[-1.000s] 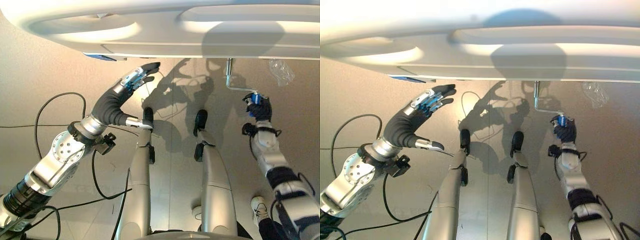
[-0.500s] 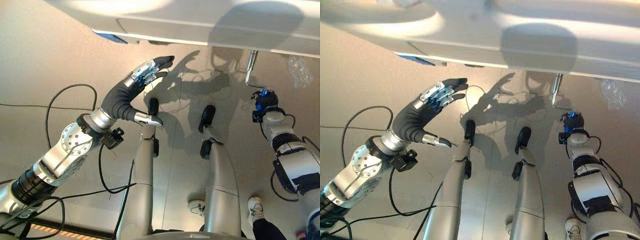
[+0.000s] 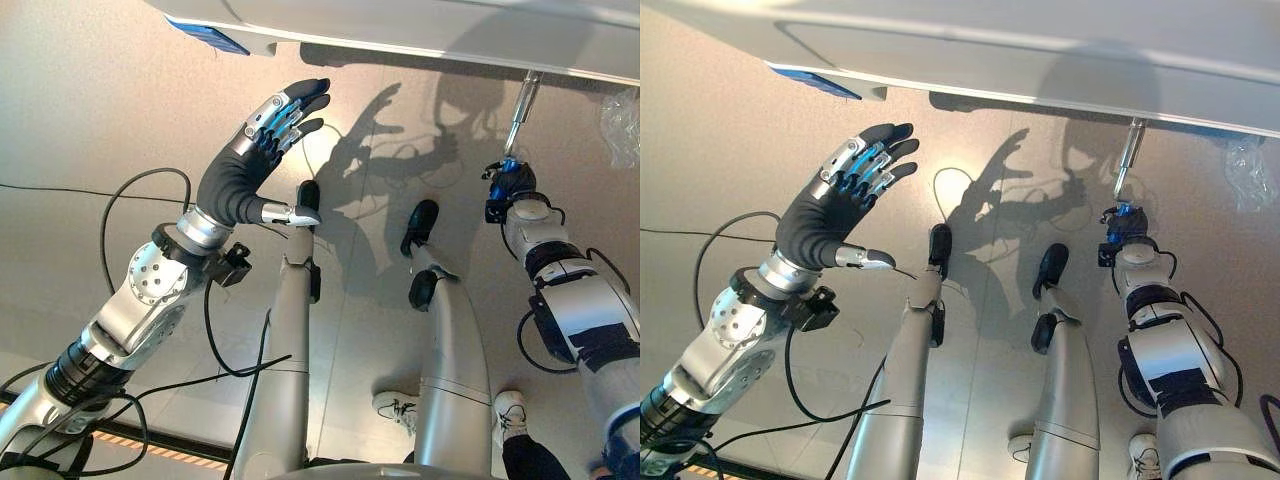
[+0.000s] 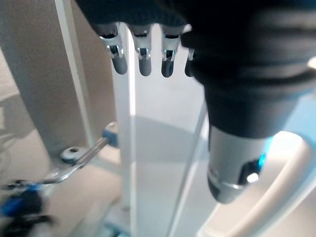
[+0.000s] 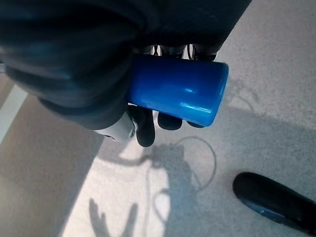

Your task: Raise the hospital bed

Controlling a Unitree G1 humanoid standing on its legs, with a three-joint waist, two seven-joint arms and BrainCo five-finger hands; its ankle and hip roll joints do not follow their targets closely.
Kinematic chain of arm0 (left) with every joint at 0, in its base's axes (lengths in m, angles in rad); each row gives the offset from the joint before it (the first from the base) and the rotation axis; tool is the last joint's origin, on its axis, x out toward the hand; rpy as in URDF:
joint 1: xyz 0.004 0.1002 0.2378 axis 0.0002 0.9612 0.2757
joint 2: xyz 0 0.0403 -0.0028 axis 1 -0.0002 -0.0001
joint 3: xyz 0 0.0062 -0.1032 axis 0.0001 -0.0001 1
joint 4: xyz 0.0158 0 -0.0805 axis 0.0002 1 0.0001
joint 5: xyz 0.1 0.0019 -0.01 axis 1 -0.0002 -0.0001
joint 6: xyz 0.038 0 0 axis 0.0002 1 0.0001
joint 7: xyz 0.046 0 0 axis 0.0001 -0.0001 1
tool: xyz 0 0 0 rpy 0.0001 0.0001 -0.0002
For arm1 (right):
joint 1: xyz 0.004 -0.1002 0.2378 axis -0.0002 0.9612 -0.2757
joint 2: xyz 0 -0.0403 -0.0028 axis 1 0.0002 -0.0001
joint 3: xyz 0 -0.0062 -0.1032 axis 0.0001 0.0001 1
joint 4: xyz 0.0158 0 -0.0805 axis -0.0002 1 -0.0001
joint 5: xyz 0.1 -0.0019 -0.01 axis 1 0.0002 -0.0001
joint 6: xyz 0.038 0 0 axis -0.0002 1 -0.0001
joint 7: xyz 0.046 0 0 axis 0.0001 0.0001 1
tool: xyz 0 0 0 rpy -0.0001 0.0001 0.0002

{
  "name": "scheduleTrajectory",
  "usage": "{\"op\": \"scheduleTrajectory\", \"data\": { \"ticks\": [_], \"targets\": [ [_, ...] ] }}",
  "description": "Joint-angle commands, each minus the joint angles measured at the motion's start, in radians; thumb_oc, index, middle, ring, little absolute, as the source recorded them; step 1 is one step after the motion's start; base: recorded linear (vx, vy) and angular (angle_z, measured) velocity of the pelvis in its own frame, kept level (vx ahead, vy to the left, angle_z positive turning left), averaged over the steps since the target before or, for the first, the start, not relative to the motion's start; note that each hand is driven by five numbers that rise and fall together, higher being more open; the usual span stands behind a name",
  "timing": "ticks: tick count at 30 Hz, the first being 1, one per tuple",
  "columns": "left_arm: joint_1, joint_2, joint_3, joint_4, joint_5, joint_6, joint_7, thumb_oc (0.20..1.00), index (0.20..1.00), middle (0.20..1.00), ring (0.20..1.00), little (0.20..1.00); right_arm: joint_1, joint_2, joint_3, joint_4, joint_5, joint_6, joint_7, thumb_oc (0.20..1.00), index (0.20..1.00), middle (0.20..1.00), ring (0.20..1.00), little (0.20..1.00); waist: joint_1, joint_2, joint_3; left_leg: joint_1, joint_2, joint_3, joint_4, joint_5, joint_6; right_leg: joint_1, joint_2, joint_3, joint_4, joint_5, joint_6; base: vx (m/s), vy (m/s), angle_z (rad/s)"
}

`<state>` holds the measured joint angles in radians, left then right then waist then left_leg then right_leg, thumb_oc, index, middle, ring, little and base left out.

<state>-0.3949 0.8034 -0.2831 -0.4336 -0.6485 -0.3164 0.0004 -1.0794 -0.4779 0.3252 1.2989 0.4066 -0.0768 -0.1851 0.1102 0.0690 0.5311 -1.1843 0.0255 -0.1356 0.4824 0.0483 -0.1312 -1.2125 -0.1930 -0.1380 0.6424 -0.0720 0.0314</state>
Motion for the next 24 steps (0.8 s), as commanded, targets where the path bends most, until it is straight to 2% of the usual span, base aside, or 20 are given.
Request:
{"op": "scheduleTrajectory", "data": {
  "ticks": [1,4,5,6,7,9,10,11,12,14,15,16,17,18,19,20,21,22,23,24],
  "targets": [
    [0.002,-0.017,0.017,-0.083,0.01,-0.041,0.008,1.0,1.0,1.0,1.0,1.0,0.041,0.125,0.192,0.016,-0.184,0.037,0.092,0.2,0.2,0.2,0.2,0.2,0.028,0.089,-0.011,-0.042,-0.04,0.017,-0.007,-0.007,0.049,-0.002,0.011,-0.016,0.018,-0.018,0.083,0.0,0.0,-0.03],
    [0.002,-0.017,0.017,-0.083,0.01,-0.041,0.008,1.0,1.0,1.0,1.0,1.0,0.041,0.125,0.192,0.016,-0.184,0.037,0.092,0.2,0.2,0.2,0.2,0.2,0.028,0.089,-0.011,-0.042,-0.04,0.017,-0.007,-0.007,0.049,-0.002,0.011,-0.016,0.018,-0.018,0.083,0.01,0.021,0.0],
    [-0.002,-0.027,0.015,-0.088,0.015,-0.068,0.024,1.0,1.0,1.0,1.0,1.0,0.021,0.28,0.301,-0.106,-0.228,0.001,0.124,0.2,0.2,0.2,0.2,0.2,0.05,0.099,-0.011,-0.052,-0.05,0.01,0.0,-0.01,0.045,-0.003,0.001,-0.024,0.013,-0.018,0.086,0.08,0.081,-0.02],
    [0.011,-0.014,0.021,-0.095,0.012,-0.08,0.034,1.0,1.0,1.0,1.0,1.0,0.016,0.337,0.38,-0.128,-0.313,0.002,0.137,0.2,0.2,0.2,0.2,0.2,0.051,0.097,-0.011,-0.024,-0.056,0.009,0.004,-0.04,0.039,0.025,-0.005,-0.017,0.018,-0.045,0.095,0.03,0.093,-0.01],
    [0.004,-0.013,0.029,-0.096,0.012,-0.081,0.035,1.0,1.0,1.0,1.0,1.0,0.003,0.335,0.381,-0.129,-0.313,0.002,0.136,0.2,0.2,0.2,0.2,0.2,0.052,0.099,-0.011,-0.051,-0.054,0.009,-0.006,-0.007,0.042,0.001,-0.004,-0.026,0.006,-0.016,0.087,0.01,0.047,0.0],
    [0.021,-0.006,0.028,-0.101,0.002,-0.087,0.035,1.0,1.0,1.0,1.0,1.0,0.012,0.369,0.412,-0.152,-0.351,-0.003,0.143,0.2,0.2,0.2,0.2,0.2,0.054,0.098,-0.011,-0.02,-0.058,0.007,-0.004,-0.036,0.037,0.031,-0.007,-0.017,0.008,-0.042,0.096,0.0,0.0,0.0],
    [0.014,-0.005,0.036,-0.103,0.003,-0.087,0.035,1.0,1.0,1.0,1.0,1.0,0.001,0.367,0.413,-0.154,-0.352,-0.004,0.142,0.2,0.2,0.2,0.2,0.2,0.055,0.1,-0.011,-0.047,-0.056,0.006,-0.014,-0.003,0.04,0.007,-0.006,-0.026,-0.004,-0.013,0.089,0.06,0.007,0.0],
    [0.024,-0.002,0.031,-0.106,-0.002,-0.093,0.035,1.0,1.0,1.0,1.0,1.0,0.021,0.386,0.435,-0.167,-0.373,-0.007,0.151,0.2,0.2,0.2,0.2,0.2,0.054,0.095,-0.011,-0.02,-0.058,0.008,-0.006,-0.036,0.037,0.034,-0.008,-0.016,0.001,-0.039,0.097,-0.04,0.029,-0.01],
    [0.018,0.001,0.042,-0.108,0.002,-0.094,0.039,1.0,1.0,1.0,1.0,1.0,0.007,0.392,0.449,-0.183,-0.39,-0.008,0.153,0.2,0.2,0.2,0.2,0.2,0.055,0.095,-0.011,-0.046,-0.056,0.006,-0.014,-0.005,0.04,0.01,-0.006,-0.025,-0.012,-0.009,0.089,0.01,0.025,-0.04],
    [0.022,0.001,0.029,-0.108,-0.002,-0.093,0.035,1.0,1.0,1.0,1.0,1.0,0.029,0.403,0.471,-0.204,-0.407,-0.019,0.155,0.2,0.2,0.2,0.2,0.2,0.053,0.094,-0.011,-0.018,-0.059,0.007,0.0,-0.039,0.038,0.035,-0.008,-0.015,0.002,-0.039,0.098,0.01,0.008,-0.07],
    [0.015,0.002,0.036,-0.109,-0.001,-0.094,0.036,1.0,1.0,1.0,1.0,1.0,0.017,0.401,0.472,-0.205,-0.407,-0.02,0.154,0.2,0.2,0.2,0.2,0.2,0.055,0.096,-0.011,-0.045,-0.057,0.007,-0.009,-0.007,0.04,0.011,-0.007,-0.024,-0.01,-0.01,0.09,0.05,-0.02,-0.05],
    [0.025,-0.004,0.027,-0.112,-0.006,-0.097,0.033,1.0,1.0,1.0,1.0,1.0,0.037,0.415,0.483,-0.268,-0.379,-0.042,0.164,0.2,0.2,0.2,0.2,0.2,0.054,0.096,-0.011,-0.015,-0.06,0.008,0.0,-0.039,0.036,0.038,-0.009,-0.015,0.001,-0.04,0.097,-0.05,0.009,-0.03],
    [0.018,-0.004,0.034,-0.114,-0.006,-0.097,0.033,1.0,1.0,1.0,1.0,1.0,0.026,0.412,0.484,-0.27,-0.38,-0.042,0.163,0.2,0.2,0.2,0.2,0.2,0.055,0.098,-0.011,-0.041,-0.058,0.008,-0.009,-0.006,0.039,0.015,-0.008,-0.024,-0.011,-0.011,0.09,0.05,-0.016,-0.01],
    [0.025,-0.005,0.027,-0.113,-0.006,-0.096,0.033,1.0,1.0,1.0,1.0,1.0,0.037,0.414,0.483,-0.269,-0.379,-0.042,0.164,0.2,0.2,0.2,0.2,0.2,0.054,0.096,-0.011,-0.015,-0.06,0.008,0.0,-0.039,0.036,0.038,-0.009,-0.015,0.001,-0.04,0.097,-0.06,0.012,0.0],
    [0.032,-0.002,0.028,-0.107,-0.005,-0.111,0.034,1.0,1.0,1.0,1.0,1.0,0.057,0.4,0.491,-0.451,-0.279,-0.098,0.166,0.2,0.2,0.2,0.2,0.2,0.049,0.088,-0.011,-0.036,-0.056,0.01,-0.011,-0.005,0.037,0.021,-0.007,-0.023,-0.021,-0.005,0.09,0.0,0.0,0.0],
    [0.038,0.003,0.025,-0.104,0.002,-0.116,0.036,1.0,1.0,1.0,1.0,1.0,0.078,0.375,0.49,-0.533,-0.226,-0.118,0.163,0.2,0.2,0.2,0.2,0.2,0.043,0.083,-0.011,-0.031,-0.054,0.011,-0.015,-0.004,0.038,0.026,-0.008,-0.02,-0.027,-0.003,0.09,0.0,0.0,0.0],
    [0.049,0.004,0.012,-0.099,0.011,-0.119,0.041,1.0,1.0,1.0,1.0,1.0,0.118,0.344,0.477,-0.618,-0.171,-0.139,0.162,0.2,0.2,0.2,0.2,0.2,0.036,0.075,-0.011,0.001,-0.054,0.015,-0.008,-0.035,0.035,0.053,-0.007,-0.009,-0.019,-0.031,0.098,0.0,0.0,0.0],
    [0.041,0.004,0.019,-0.1,0.012,-0.12,0.042,1.0,1.0,1.0,1.0,1.0,0.106,0.341,0.477,-0.62,-0.172,-0.139,0.161,0.2,0.2,0.2,0.2,0.2,0.037,0.077,-0.011,-0.026,-0.052,0.014,-0.017,-0.002,0.037,0.029,-0.006,-0.017,-0.031,-0.001,0.09,0.0,0.0,0.0],
    [0.041,0.004,0.019,-0.1,0.012,-0.12,0.042,1.0,1.0,1.0,1.0,1.0,0.106,0.341,0.477,-0.62,-0.172,-0.139,0.161,0.2,0.2,0.2,0.2,0.2,0.037,0.077,-0.011,-0.026,-0.052,0.014,-0.018,-0.002,0.037,0.029,-0.006,-0.017,-0.031,-0.001,0.09,-0.06,0.029,-0.03],
    [0.04,0.029,-0.004,-0.086,0.056,-0.136,0.055,1.0,1.0,1.0,1.0,1.0,0.177,0.214,0.452,-0.896,-0.044,-0.218,0.166,0.2,0.2,0.2,0.2,0.2,0.013,0.058,-0.011,-0.013,-0.047,0.024,-0.029,0.005,0.036,0.038,-0.005,-0.013,-0.045,0.008,0.092,0.0,0.0,0.0]
  ]
}}
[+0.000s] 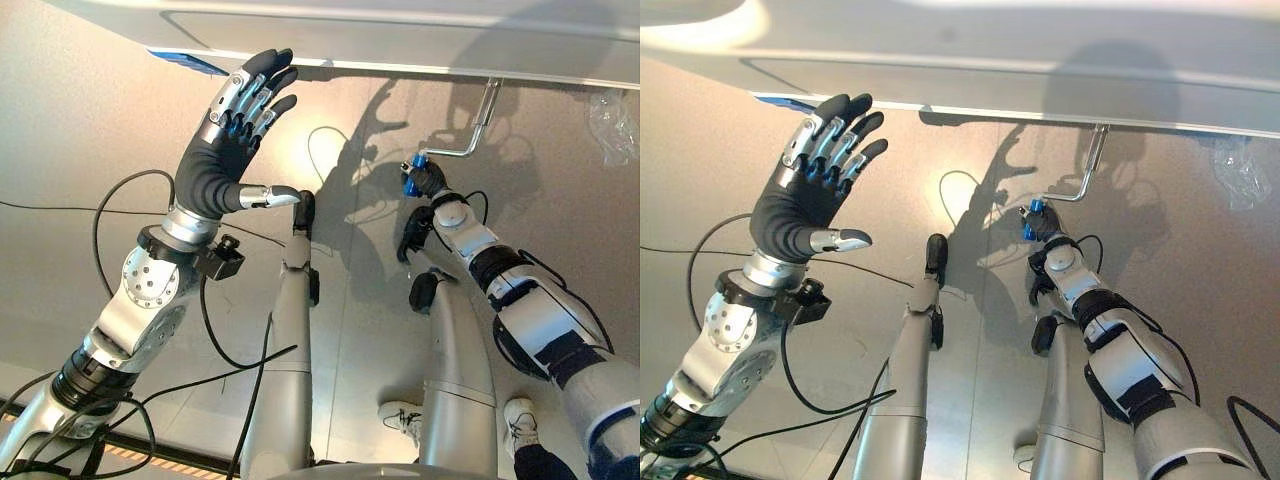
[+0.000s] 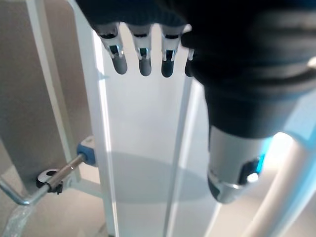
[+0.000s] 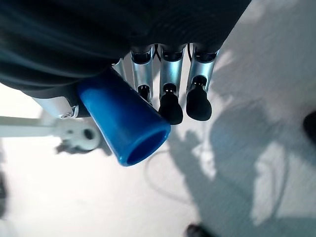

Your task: Raise the hospital bed

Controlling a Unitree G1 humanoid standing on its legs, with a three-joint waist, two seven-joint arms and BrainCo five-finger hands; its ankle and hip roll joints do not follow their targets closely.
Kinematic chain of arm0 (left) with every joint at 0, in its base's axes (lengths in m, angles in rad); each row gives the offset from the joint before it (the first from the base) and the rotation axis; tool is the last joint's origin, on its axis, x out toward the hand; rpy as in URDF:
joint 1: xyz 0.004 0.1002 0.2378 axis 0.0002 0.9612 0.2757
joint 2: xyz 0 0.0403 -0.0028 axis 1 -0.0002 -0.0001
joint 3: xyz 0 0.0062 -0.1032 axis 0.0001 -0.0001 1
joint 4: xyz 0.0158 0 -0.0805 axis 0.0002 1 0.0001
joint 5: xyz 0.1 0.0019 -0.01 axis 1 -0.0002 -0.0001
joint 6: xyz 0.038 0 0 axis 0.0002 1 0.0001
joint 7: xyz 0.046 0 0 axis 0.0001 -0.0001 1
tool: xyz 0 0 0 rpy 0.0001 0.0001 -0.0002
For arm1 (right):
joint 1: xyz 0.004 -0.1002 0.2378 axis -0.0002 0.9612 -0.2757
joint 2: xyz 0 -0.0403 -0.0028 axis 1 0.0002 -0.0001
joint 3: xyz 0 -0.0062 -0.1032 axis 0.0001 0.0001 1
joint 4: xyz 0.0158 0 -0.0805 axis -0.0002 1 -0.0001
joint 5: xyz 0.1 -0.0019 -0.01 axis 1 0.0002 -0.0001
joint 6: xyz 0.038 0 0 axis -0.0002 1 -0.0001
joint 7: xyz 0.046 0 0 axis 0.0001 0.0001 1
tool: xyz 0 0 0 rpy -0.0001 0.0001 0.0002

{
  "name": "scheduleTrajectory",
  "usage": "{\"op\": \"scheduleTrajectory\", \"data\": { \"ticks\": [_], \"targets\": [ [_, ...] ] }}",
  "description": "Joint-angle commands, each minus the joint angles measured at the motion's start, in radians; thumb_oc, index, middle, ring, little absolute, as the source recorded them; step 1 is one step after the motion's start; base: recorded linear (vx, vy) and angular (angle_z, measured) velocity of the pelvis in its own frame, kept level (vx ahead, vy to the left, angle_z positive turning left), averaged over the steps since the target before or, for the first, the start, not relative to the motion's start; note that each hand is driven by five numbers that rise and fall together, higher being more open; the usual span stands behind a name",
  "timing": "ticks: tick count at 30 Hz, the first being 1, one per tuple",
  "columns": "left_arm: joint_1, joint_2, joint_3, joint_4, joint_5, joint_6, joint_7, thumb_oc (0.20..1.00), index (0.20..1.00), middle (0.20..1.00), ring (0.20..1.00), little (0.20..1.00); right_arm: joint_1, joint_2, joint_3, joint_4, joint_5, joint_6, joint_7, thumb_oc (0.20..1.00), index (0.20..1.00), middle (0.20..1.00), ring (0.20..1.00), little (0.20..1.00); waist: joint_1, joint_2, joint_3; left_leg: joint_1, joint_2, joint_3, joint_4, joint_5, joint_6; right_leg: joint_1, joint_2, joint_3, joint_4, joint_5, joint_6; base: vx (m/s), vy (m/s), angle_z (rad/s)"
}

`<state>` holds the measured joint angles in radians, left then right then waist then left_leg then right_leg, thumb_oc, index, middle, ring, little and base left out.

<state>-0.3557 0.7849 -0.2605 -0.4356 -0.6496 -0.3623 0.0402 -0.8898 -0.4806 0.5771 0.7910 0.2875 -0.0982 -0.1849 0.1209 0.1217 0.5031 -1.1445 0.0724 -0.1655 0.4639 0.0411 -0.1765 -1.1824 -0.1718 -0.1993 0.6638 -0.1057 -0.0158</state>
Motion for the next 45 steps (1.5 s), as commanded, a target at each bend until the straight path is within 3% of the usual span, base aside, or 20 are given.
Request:
{"op": "scheduleTrajectory", "data": {
  "ticks": [1,3,6,8,9,18,28,35,45],
  "targets": [
    [-0.002,0.054,-0.031,-0.08,0.068,-0.092,0.014,1.0,1.0,1.0,1.0,1.0,0.005,0.18,0.193,-0.442,0.102,-0.214,0.176,0.2,0.2,0.2,0.2,0.2,-0.006,0.001,0.017,-0.049,-0.092,0.056,-0.015,0.013,0.081,0.011,-0.026,0.049,-0.071,0.044,0.14,0.0,0.0,0.0],
    [-0.004,0.065,-0.041,-0.076,0.075,-0.096,0.017,1.0,1.0,1.0,1.0,1.0,0.024,0.145,0.18,-0.514,0.13,-0.232,0.181,0.2,0.2,0.2,0.2,0.2,-0.011,-0.001,0.017,-0.039,-0.091,0.059,-0.023,0.015,0.081,0.018,-0.026,0.051,-0.078,0.047,0.142,-0.01,0.0,0.02],
    [0.042,0.124,-0.023,-0.085,0.075,-0.109,-0.01,1.0,1.0,1.0,1.0,1.0,0.114,0.021,0.094,-0.748,0.2,-0.285,0.183,0.2,0.2,0.2,0.2,0.2,-0.038,-0.02,0.017,0.007,-0.081,0.076,-0.056,0.026,0.078,0.054,-0.019,0.056,-0.117,0.069,0.149,-0.02,0.007,-0.01],
    [0.051,0.129,-0.016,-0.084,0.069,-0.109,-0.019,1.0,1.0,1.0,1.0,1.0,0.143,-0.005,0.068,-0.798,0.225,-0.291,0.193,0.2,0.2,0.2,0.2,0.2,-0.045,-0.026,0.017,0.018,-0.078,0.08,-0.066,0.028,0.078,0.066,-0.018,0.059,-0.13,0.074,0.151,0.0,0.0,0.0],
    [0.076,0.136,-0.007,-0.084,0.069,-0.108,-0.029,1.0,1.0,1.0,1.0,1.0,0.213,-0.032,0.0,-0.879,0.276,-0.313,0.2,0.2,0.2,0.2,0.2,0.2,-0.06,-0.035,0.017,0.041,-0.076,0.087,-0.085,0.034,0.077,0.088,-0.017,0.058,-0.155,0.084,0.155,0.0,0.0,0.0],
    [0.159,0.136,0.057,-0.076,0.06,-0.093,-0.094,1.0,1.0,1.0,1.0,1.0,0.457,-0.047,-0.269,-1.049,0.426,-0.37,0.23,0.2,0.2,0.2,0.2,0.2,-0.103,-0.064,0.017,0.162,-0.063,0.106,-0.177,0.054,0.072,0.203,-0.005,0.064,-0.26,0.118,0.168,-0.02,-0.006,-0.06],
    [0.207,0.102,0.145,-0.091,0.047,-0.079,-0.141,1.0,1.0,1.0,1.0,1.0,0.586,-0.014,-0.533,-1.068,0.505,-0.427,0.2,0.2,0.2,0.2,0.2,0.2,-0.132,-0.071,0.017,0.247,-0.057,0.112,-0.227,0.059,0.064,0.278,0.001,0.071,-0.308,0.121,0.167,0.0,-0.016,-0.01],
    [0.215,0.079,0.176,-0.101,0.042,-0.074,-0.154,1.0,1.0,1.0,1.0,1.0,0.607,0.007,-0.631,-1.05,0.527,-0.458,0.169,0.2,0.2,0.2,0.2,0.2,-0.14,-0.073,0.017,0.271,-0.049,0.111,-0.238,0.06,0.058,0.295,0.007,0.074,-0.313,0.117,0.165,0.0,-0.022,0.01],
    [0.208,0.038,0.208,-0.103,0.04,-0.071,-0.162,1.0,1.0,1.0,1.0,1.0,0.601,0.006,-0.787,-0.888,0.458,-0.524,0.018,0.2,0.2,0.2,0.2,0.2,-0.145,-0.065,0.017,0.309,-0.046,0.11,-0.275,0.065,0.055,0.324,0.007,0.071,-0.336,0.116,0.167,0.0,-0.004,0.01]
  ]
}}
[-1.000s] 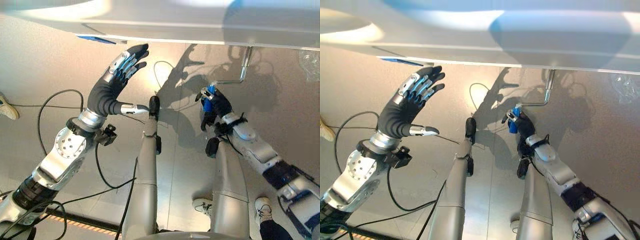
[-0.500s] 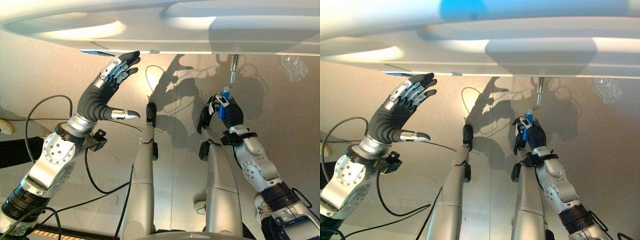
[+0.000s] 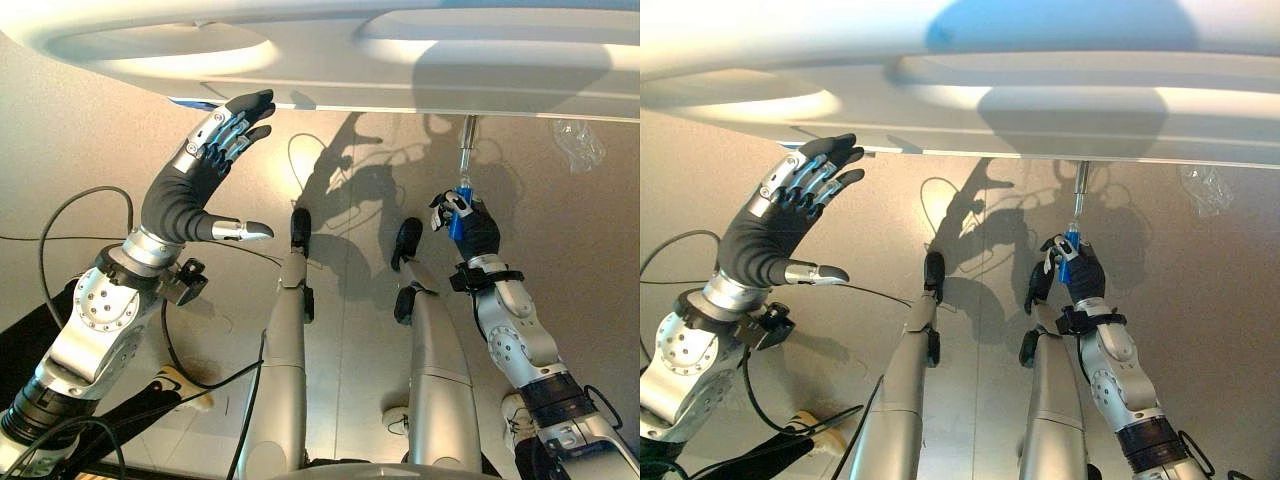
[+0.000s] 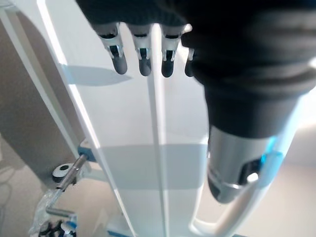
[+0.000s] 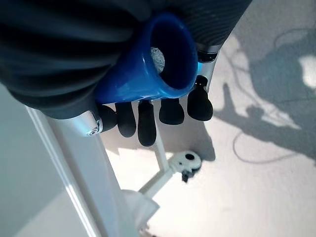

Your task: Raise the hospital bed

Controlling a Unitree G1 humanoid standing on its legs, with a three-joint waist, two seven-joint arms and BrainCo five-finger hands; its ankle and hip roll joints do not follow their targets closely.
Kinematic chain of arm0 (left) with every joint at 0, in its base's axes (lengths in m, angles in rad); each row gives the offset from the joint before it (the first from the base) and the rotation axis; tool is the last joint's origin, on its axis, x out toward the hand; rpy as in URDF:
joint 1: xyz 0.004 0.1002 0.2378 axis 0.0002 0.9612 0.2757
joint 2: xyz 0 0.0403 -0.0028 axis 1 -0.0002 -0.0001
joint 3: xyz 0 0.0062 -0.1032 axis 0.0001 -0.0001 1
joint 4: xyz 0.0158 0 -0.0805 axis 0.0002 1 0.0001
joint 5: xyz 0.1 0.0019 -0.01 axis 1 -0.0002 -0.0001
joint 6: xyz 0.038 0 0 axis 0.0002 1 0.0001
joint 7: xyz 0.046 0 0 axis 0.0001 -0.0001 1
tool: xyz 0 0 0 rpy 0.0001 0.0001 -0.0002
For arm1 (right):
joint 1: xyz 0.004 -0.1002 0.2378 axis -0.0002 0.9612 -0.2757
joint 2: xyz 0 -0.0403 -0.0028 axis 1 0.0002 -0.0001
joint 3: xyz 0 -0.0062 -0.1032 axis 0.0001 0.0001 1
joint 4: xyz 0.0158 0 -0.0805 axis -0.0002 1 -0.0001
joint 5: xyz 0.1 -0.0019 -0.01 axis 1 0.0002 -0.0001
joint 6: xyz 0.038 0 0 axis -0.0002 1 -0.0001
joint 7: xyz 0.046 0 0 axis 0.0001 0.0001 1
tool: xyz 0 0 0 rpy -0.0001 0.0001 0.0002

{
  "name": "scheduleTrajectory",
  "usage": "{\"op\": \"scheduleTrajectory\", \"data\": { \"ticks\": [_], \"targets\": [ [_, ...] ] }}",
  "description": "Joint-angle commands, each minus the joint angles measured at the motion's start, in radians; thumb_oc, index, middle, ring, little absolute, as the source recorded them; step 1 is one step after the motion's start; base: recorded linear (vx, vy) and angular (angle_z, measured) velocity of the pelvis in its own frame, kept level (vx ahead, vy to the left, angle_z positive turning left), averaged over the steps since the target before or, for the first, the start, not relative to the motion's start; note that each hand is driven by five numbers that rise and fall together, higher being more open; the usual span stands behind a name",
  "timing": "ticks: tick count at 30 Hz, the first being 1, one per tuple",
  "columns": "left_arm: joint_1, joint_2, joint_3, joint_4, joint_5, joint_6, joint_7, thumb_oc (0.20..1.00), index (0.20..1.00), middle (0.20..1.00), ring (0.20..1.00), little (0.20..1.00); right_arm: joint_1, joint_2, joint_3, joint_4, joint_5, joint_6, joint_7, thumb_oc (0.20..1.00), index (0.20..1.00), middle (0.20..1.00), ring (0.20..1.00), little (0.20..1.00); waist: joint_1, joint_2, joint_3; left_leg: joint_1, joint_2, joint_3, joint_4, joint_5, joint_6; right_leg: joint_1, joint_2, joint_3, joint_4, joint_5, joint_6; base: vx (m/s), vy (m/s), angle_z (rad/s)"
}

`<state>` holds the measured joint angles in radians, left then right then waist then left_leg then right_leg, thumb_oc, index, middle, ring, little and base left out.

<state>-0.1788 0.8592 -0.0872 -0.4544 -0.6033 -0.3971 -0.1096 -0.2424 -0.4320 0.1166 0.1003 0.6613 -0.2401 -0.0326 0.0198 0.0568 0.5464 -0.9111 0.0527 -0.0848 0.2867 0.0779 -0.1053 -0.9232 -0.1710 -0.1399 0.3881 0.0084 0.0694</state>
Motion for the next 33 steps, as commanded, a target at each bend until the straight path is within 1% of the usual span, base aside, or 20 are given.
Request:
{"op": "scheduleTrajectory", "data": {
  "ticks": [1,2,3,4,8,9,10,12,13,14,15,16,18,20,24,25,26,27,29,33],
  "targets": [
    [0.027,-0.039,0.034,-0.084,-0.011,-0.036,-0.014,1.0,1.0,1.0,1.0,1.0,-0.048,-0.044,-0.335,-0.181,0.075,-0.384,-0.151,0.2,0.2,0.2,0.2,0.2,-0.045,0.0,-0.026,0.079,-0.025,0.028,-0.1,0.029,-0.016,0.068,0.007,0.011,-0.062,0.003,0.082,-0.01,-0.014,0.04],
    [0.022,-0.04,0.034,-0.086,-0.012,-0.037,-0.016,1.0,1.0,1.0,1.0,1.0,-0.05,-0.045,-0.347,-0.163,0.061,-0.386,-0.168,0.2,0.2,0.2,0.2,0.2,-0.045,0.002,-0.026,0.077,-0.025,0.029,-0.104,0.037,-0.016,0.067,0.007,0.011,-0.066,0.01,0.081,0.0,0.0,0.0],
    [0.024,-0.041,0.032,-0.086,-0.012,-0.037,-0.016,1.0,1.0,1.0,1.0,1.0,-0.047,-0.045,-0.346,-0.163,0.061,-0.386,-0.168,0.2,0.2,0.2,0.2,0.2,-0.045,0.002,-0.026,0.084,-0.025,0.029,-0.104,0.029,-0.016,0.073,0.007,0.011,-0.064,0.002,0.082,0.0,0.0,0.0],
    [0.016,-0.037,0.038,-0.086,-0.013,-0.038,-0.013,1.0,1.0,1.0,1.0,1.0,-0.049,-0.062,-0.362,-0.132,0.022,-0.386,-0.21,0.2,0.2,0.2,0.2,0.2,-0.046,0.001,-0.026,0.088,-0.025,0.028,-0.102,0.029,-0.017,0.08,0.006,0.012,-0.064,0.001,0.082,0.0,0.0,0.0],
    [0.01,-0.035,0.026,-0.082,-0.005,-0.038,-0.009,1.0,1.0,1.0,1.0,1.0,-0.047,-0.076,-0.385,-0.068,-0.033,-0.384,-0.275,0.2,0.2,0.2,0.2,0.2,-0.046,0.001,-0.026,0.093,-0.026,0.026,-0.1,0.026,-0.016,0.086,0.006,0.008,-0.062,-0.001,0.082,0.0,0.0,0.0],
    [0.012,-0.031,0.028,-0.082,-0.001,-0.036,-0.007,1.0,1.0,1.0,1.0,1.0,-0.041,-0.08,-0.393,-0.045,-0.042,-0.376,-0.287,0.2,0.2,0.2,0.2,0.2,-0.046,0.001,-0.026,0.095,-0.026,0.025,-0.1,0.025,-0.016,0.087,0.005,0.008,-0.061,-0.002,0.083,0.0,0.0,0.0],
    [0.011,-0.021,0.027,-0.085,0.001,-0.038,-0.001,1.0,1.0,1.0,1.0,1.0,-0.034,-0.101,-0.395,0.012,-0.102,-0.352,-0.336,0.2,0.2,0.2,0.2,0.2,-0.045,0.001,-0.026,0.095,-0.025,0.025,-0.102,0.027,-0.016,0.088,0.004,0.005,-0.062,0.0,0.084,0.0,0.0,0.0],
    [-0.001,-0.009,0.013,-0.08,0.004,-0.038,0.005,1.0,1.0,1.0,1.0,1.0,-0.044,-0.134,-0.394,0.115,-0.14,-0.33,-0.383,0.2,0.2,0.2,0.2,0.2,-0.043,0.002,-0.026,0.088,-0.026,0.025,-0.104,0.035,-0.015,0.085,0.005,0.004,-0.068,0.008,0.084,0.0,0.0,0.0],
    [0.0,-0.01,0.011,-0.079,0.004,-0.038,0.005,1.0,1.0,1.0,1.0,1.0,-0.043,-0.135,-0.393,0.117,-0.14,-0.33,-0.384,0.2,0.2,0.2,0.2,0.2,-0.043,0.002,-0.026,0.095,-0.026,0.025,-0.103,0.027,-0.016,0.091,0.004,0.004,-0.066,0.0,0.085,0.0,0.0,0.0],
    [-0.008,0.004,-0.002,-0.078,0.006,-0.035,0.011,1.0,1.0,1.0,1.0,1.0,-0.051,-0.159,-0.39,0.198,-0.152,-0.309,-0.414,0.2,0.2,0.2,0.2,0.2,-0.042,0.003,-0.026,0.088,-0.026,0.023,-0.103,0.034,-0.014,0.084,0.005,0.004,-0.066,0.008,0.083,0.02,-0.005,-0.03],
    [-0.007,0.004,-0.004,-0.077,0.006,-0.035,0.011,1.0,1.0,1.0,1.0,1.0,-0.05,-0.161,-0.389,0.201,-0.151,-0.31,-0.413,0.2,0.2,0.2,0.2,0.2,-0.042,0.003,-0.026,0.095,-0.026,0.023,-0.102,0.026,-0.014,0.09,0.004,0.004,-0.063,0.0,0.084,0.0,0.0,0.0],
    [-0.011,0.028,-0.018,-0.08,0.007,-0.034,0.014,1.0,1.0,1.0,1.0,1.0,-0.057,-0.197,-0.383,0.288,-0.166,-0.28,-0.438,0.2,0.2,0.2,0.2,0.2,-0.039,0.002,-0.026,0.097,-0.028,0.022,-0.102,0.025,-0.014,0.093,0.004,0.004,-0.063,-0.002,0.085,0.0,0.0,0.0],
    [-0.028,0.041,-0.041,-0.076,0.01,-0.034,0.023,1.0,1.0,1.0,1.0,1.0,-0.082,-0.227,-0.368,0.381,-0.153,-0.267,-0.442,0.2,0.2,0.2,0.2,0.2,-0.037,0.004,-0.026,0.087,-0.029,0.021,-0.105,0.034,-0.014,0.088,0.003,0.002,-0.07,0.007,0.086,0.0,0.0,0.0],
    [-0.038,0.047,-0.052,-0.075,0.012,-0.033,0.027,1.0,1.0,1.0,1.0,1.0,-0.088,-0.241,-0.358,0.406,-0.155,-0.258,-0.444,0.2,0.2,0.2,0.2,0.2,-0.036,0.004,-0.026,0.087,-0.028,0.021,-0.105,0.034,-0.014,0.088,0.002,0.001,-0.07,0.007,0.087,0.02,-0.006,0.0],
    [-0.061,0.072,-0.099,-0.065,0.006,-0.032,0.034,1.0,1.0,1.0,1.0,1.0,-0.115,-0.305,-0.315,0.574,-0.154,-0.205,-0.441,0.2,0.2,0.2,0.2,0.2,-0.028,0.007,-0.026,0.095,-0.031,0.022,-0.104,0.025,-0.013,0.095,0.0,0.0,-0.064,-0.004,0.088,0.0,0.0,0.0],
    [-0.065,0.072,-0.099,-0.064,0.007,-0.032,0.035,1.0,1.0,1.0,1.0,1.0,-0.122,-0.309,-0.314,0.58,-0.151,-0.207,-0.438,0.2,0.2,0.2,0.2,0.2,-0.028,0.008,-0.026,0.087,-0.031,0.022,-0.105,0.033,-0.013,0.088,0.0,0.0,-0.067,0.004,0.087,0.0,0.0,0.0],
    [-0.062,0.071,-0.1,-0.064,0.006,-0.033,0.035,1.0,1.0,1.0,1.0,1.0,-0.119,-0.309,-0.312,0.581,-0.151,-0.207,-0.437,0.2,0.2,0.2,0.2,0.2,-0.029,0.007,-0.026,0.095,-0.031,0.022,-0.103,0.024,-0.013,0.095,0.0,0.0,-0.064,-0.005,0.088,0.0,0.0,0.0],
    [-0.076,0.086,-0.121,-0.064,0.003,-0.033,0.036,1.0,1.0,1.0,1.0,1.0,-0.147,-0.343,-0.276,0.679,-0.153,-0.174,-0.427,0.2,0.2,0.2,0.2,0.2,-0.023,0.01,-0.026,0.094,-0.033,0.02,-0.101,0.024,-0.014,0.096,-0.001,-0.001,-0.059,-0.008,0.087,0.04,-0.022,0.01],
    [-0.087,0.095,-0.141,-0.062,0.002,-0.031,0.037,1.0,1.0,1.0,1.0,1.0,-0.165,-0.361,-0.238,0.747,-0.151,-0.144,-0.396,0.2,0.2,0.2,0.2,0.2,-0.018,0.011,-0.026,0.092,-0.033,0.021,-0.099,0.023,-0.014,0.094,-0.002,-0.002,-0.055,-0.009,0.086,0.0,0.0,0.0],
    [-0.116,0.109,-0.186,-0.055,-0.014,-0.026,0.033,1.0,1.0,1.0,1.0,1.0,-0.251,-0.409,-0.094,0.949,-0.191,-0.057,-0.315,0.2,0.2,0.2,0.2,0.2,-0.004,0.016,-0.026,0.083,-0.035,0.02,-0.094,0.024,-0.011,0.086,-0.004,-0.004,-0.053,-0.006,0.087,0.0,0.0,0.0]
  ]
}}
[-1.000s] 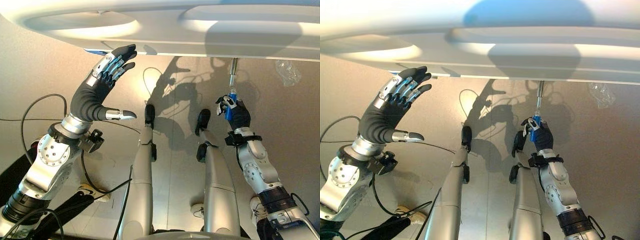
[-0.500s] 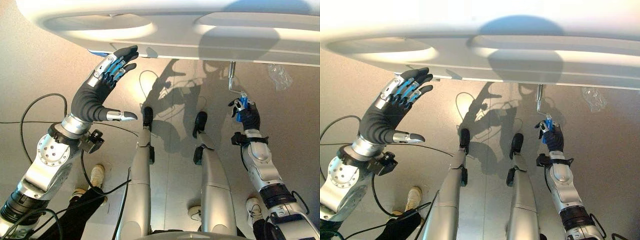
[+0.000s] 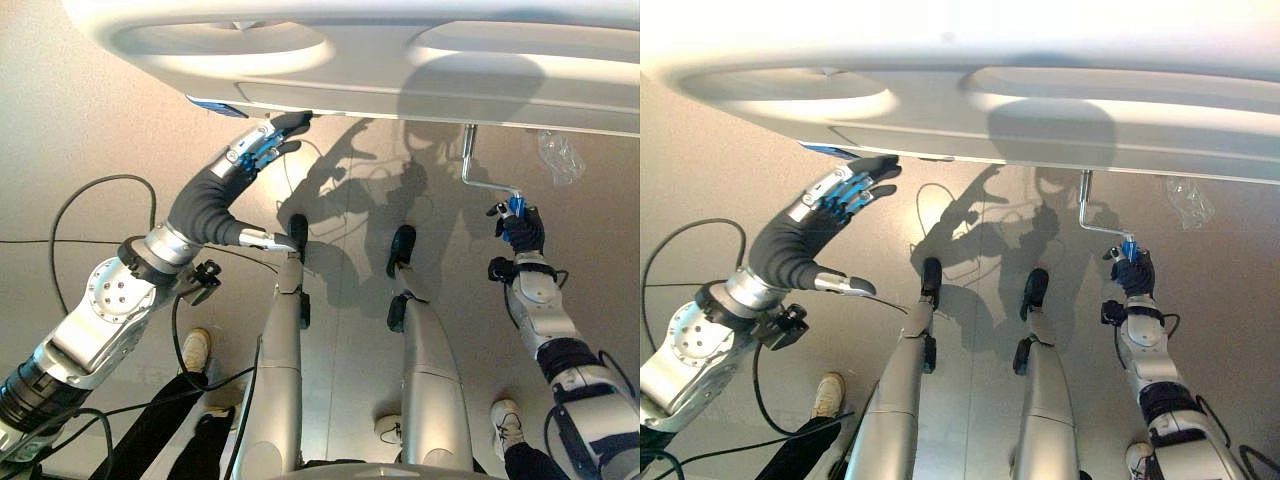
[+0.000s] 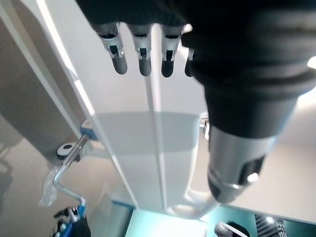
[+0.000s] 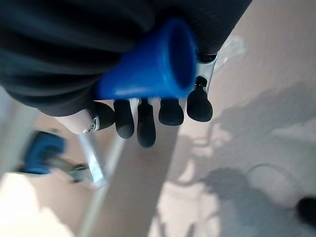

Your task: Raise the hospital bed

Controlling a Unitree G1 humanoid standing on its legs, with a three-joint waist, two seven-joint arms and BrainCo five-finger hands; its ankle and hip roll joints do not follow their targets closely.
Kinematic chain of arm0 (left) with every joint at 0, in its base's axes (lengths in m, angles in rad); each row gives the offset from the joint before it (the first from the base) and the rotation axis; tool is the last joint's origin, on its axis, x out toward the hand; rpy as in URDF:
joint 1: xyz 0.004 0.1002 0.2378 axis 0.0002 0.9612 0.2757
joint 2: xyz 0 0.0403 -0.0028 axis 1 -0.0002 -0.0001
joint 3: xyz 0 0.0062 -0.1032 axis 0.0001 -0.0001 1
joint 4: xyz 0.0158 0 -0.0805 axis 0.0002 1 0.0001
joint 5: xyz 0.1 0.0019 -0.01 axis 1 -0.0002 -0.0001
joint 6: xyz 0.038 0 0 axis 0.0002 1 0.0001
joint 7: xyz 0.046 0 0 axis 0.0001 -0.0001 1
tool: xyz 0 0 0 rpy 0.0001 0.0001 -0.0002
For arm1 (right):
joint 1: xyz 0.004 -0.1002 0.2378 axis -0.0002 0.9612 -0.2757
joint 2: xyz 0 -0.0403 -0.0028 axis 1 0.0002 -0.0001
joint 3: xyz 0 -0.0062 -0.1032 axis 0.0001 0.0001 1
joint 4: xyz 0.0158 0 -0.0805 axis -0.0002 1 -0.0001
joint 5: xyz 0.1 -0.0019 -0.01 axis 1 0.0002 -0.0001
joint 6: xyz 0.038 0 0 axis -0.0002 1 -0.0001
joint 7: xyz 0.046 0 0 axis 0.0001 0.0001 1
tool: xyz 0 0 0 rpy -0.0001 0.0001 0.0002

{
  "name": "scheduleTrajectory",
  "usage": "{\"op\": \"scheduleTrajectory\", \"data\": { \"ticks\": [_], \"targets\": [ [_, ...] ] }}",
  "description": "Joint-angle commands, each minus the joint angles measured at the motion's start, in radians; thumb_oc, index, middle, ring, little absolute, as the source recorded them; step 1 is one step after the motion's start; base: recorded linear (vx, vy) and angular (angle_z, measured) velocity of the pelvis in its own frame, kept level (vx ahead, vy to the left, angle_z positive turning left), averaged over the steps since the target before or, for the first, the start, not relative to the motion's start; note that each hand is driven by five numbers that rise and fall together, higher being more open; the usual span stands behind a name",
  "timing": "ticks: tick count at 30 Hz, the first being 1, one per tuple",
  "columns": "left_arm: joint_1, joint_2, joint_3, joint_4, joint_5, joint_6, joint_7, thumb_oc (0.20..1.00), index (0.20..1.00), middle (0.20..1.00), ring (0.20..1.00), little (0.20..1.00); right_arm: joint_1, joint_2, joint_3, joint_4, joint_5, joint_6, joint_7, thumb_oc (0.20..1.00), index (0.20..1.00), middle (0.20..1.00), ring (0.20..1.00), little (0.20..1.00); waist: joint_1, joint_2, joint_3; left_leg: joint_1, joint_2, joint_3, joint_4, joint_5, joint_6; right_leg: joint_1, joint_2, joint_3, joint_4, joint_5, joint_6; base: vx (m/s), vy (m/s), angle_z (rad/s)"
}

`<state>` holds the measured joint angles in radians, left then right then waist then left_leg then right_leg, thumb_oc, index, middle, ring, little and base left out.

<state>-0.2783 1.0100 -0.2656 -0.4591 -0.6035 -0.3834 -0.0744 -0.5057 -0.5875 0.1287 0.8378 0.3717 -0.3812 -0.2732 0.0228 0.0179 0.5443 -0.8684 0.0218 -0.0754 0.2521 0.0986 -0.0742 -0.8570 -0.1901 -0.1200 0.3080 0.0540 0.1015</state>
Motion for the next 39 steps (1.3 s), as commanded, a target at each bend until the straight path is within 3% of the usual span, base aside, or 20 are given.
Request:
{"op": "scheduleTrajectory", "data": {
  "ticks": [1,4,7,15,17,18,20,28,33,37,38,39],
  "targets": [
    [-0.016,-0.043,-0.004,-0.05,-0.014,-0.041,-0.003,1.0,1.0,1.0,1.0,1.0,0.004,-0.255,-0.099,0.219,0.101,0.082,-0.072,0.2,0.2,0.2,0.2,0.2,-0.009,0.055,-0.024,0.039,-0.004,0.01,-0.059,0.003,-0.042,0.019,0.015,-0.024,0.027,-0.052,0.055,0.0,0.0,0.0],
    [-0.052,-0.039,-0.04,-0.047,-0.039,-0.035,-0.016,1.0,1.0,1.0,1.0,1.0,-0.126,-0.264,0.08,0.381,0.046,0.163,0.033,0.2,0.2,0.2,0.2,0.2,0.012,0.064,-0.024,0.009,-0.009,0.006,-0.04,0.002,-0.038,-0.007,0.017,-0.026,0.044,-0.054,0.051,0.0,0.0,0.0],
    [-0.064,-0.046,-0.044,-0.047,-0.045,-0.031,-0.016,1.0,1.0,1.0,1.0,1.0,-0.23,-0.238,0.181,0.449,-0.003,0.201,0.071,0.2,0.2,0.2,0.2,0.2,0.033,0.073,-0.024,-0.026,-0.011,-0.005,-0.031,0.004,-0.032,-0.043,0.019,-0.026,0.059,-0.053,0.049,0.0,0.0,0.0],
    [-0.125,-0.125,-0.067,-0.042,-0.045,-0.014,0.001,1.0,1.0,1.0,1.0,1.0,-0.372,-0.072,0.27,0.553,-0.062,0.267,0.117,0.2,0.2,0.2,0.2,0.2,0.079,0.114,-0.024,-0.104,-0.023,-0.015,0.016,-0.007,-0.014,-0.119,0.013,-0.028,0.105,-0.065,0.044,0.0,0.0,0.0],
    [-0.125,-0.125,-0.066,-0.043,-0.045,-0.014,0.001,1.0,1.0,1.0,1.0,1.0,-0.374,-0.071,0.271,0.554,-0.062,0.267,0.118,0.2,0.2,0.2,0.2,0.2,0.079,0.114,-0.024,-0.106,-0.023,-0.015,0.018,-0.008,-0.014,-0.121,0.013,-0.027,0.106,-0.066,0.044,0.0,0.0,0.0],
    [-0.13,-0.163,-0.059,-0.042,-0.038,-0.008,0.015,1.0,1.0,1.0,1.0,1.0,-0.408,-0.004,0.296,0.547,-0.086,0.288,0.136,0.2,0.2,0.2,0.2,0.2,0.088,0.116,-0.024,-0.146,-0.028,-0.019,0.056,-0.021,-0.01,-0.154,0.014,-0.025,0.137,-0.075,0.038,0.01,0.037,-0.01],
    [-0.132,-0.18,-0.055,-0.04,-0.028,-0.003,0.024,1.0,1.0,1.0,1.0,1.0,-0.43,0.033,0.312,0.552,-0.1,0.301,0.149,0.2,0.2,0.2,0.2,0.2,0.092,0.115,-0.024,-0.179,-0.032,-0.022,0.094,-0.035,-0.007,-0.181,0.013,-0.022,0.165,-0.083,0.034,0.01,0.023,0.01],
    [-0.128,-0.211,-0.022,-0.044,-0.005,0.008,0.058,1.0,1.0,1.0,1.0,1.0,-0.475,0.175,0.379,0.516,-0.191,0.325,0.173,0.2,0.2,0.2,0.2,0.2,0.109,0.13,-0.024,-0.306,-0.048,-0.036,0.228,-0.077,-0.002,-0.286,-0.003,-0.021,0.3,-0.129,0.023,0.01,0.029,0.04],
    [-0.119,-0.214,-0.008,-0.05,0.0,0.004,0.074,1.0,1.0,1.0,1.0,1.0,-0.502,0.231,0.417,0.488,-0.222,0.323,0.175,0.2,0.2,0.2,0.2,0.2,0.118,0.133,-0.024,-0.34,-0.049,-0.042,0.253,-0.083,-0.002,-0.315,-0.006,-0.027,0.324,-0.136,0.02,0.01,0.028,0.04],
    [-0.113,-0.21,0.002,-0.055,-0.001,-0.006,0.105,1.0,1.0,1.0,1.0,1.0,-0.537,0.326,0.491,0.43,-0.287,0.313,0.176,0.2,0.2,0.2,0.2,0.2,0.135,0.142,-0.024,-0.383,-0.056,-0.057,0.282,-0.091,-0.005,-0.347,-0.006,-0.035,0.344,-0.149,0.018,0.02,0.008,0.0],
    [-0.104,-0.211,-0.005,-0.054,-0.002,-0.005,0.104,1.0,1.0,1.0,1.0,1.0,-0.524,0.329,0.492,0.432,-0.287,0.314,0.177,0.2,0.2,0.2,0.2,0.2,0.133,0.14,-0.024,-0.356,-0.058,-0.056,0.293,-0.125,-0.007,-0.323,-0.007,-0.026,0.357,-0.178,0.025,0.02,0.03,0.05],
    [-0.108,-0.208,0.005,-0.058,-0.001,-0.014,0.108,1.0,1.0,1.0,1.0,1.0,-0.542,0.35,0.506,0.409,-0.295,0.305,0.178,0.2,0.2,0.2,0.2,0.2,0.14,0.145,-0.024,-0.394,-0.056,-0.061,0.292,-0.094,-0.004,-0.355,-0.006,-0.036,0.351,-0.152,0.018,0.02,0.018,0.05]
  ]
}}
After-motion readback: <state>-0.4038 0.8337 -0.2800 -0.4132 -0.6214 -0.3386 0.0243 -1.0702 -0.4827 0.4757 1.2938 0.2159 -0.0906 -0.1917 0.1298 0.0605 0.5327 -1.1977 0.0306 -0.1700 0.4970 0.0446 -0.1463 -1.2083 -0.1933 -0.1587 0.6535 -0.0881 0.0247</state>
